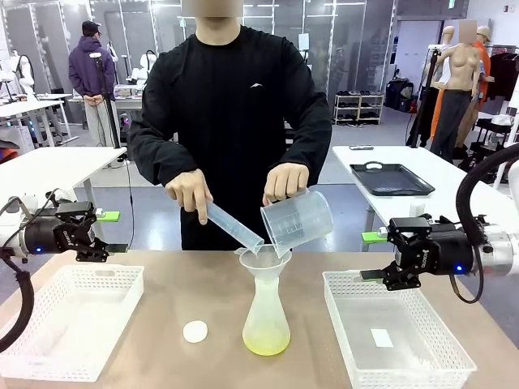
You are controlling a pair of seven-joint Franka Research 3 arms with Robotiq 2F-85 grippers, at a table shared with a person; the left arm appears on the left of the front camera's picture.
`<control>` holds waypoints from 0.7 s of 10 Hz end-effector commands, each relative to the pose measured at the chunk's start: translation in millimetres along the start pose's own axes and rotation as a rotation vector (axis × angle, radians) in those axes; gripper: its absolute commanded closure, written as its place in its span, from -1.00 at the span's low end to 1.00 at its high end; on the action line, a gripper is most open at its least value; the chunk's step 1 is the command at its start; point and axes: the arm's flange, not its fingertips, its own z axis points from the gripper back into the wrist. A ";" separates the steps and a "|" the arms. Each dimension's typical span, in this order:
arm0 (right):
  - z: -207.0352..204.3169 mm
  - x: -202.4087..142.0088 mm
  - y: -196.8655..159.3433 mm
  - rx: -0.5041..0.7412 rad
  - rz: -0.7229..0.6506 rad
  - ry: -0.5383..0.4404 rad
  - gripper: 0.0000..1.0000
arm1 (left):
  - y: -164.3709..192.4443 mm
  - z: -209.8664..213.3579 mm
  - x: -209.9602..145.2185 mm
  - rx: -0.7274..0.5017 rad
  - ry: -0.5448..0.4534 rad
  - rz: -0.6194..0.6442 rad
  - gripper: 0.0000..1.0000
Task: Prepare the solutions needed for the experiment.
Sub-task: Once the solution is in the Big flask , pick up the Plastic Funnel and place it back into the right Organizing basket.
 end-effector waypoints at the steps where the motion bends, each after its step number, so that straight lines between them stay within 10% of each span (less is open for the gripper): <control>1: -0.4 -1.4 -0.5 0.000 -0.003 0.001 -0.95 | -2.6 0.9 -1.0 0.002 0.008 -0.006 -1.00; 7: -0.4 -1.4 -0.5 0.000 -0.003 0.001 -0.95 | -2.6 0.9 -1.0 0.002 0.008 -0.006 -1.00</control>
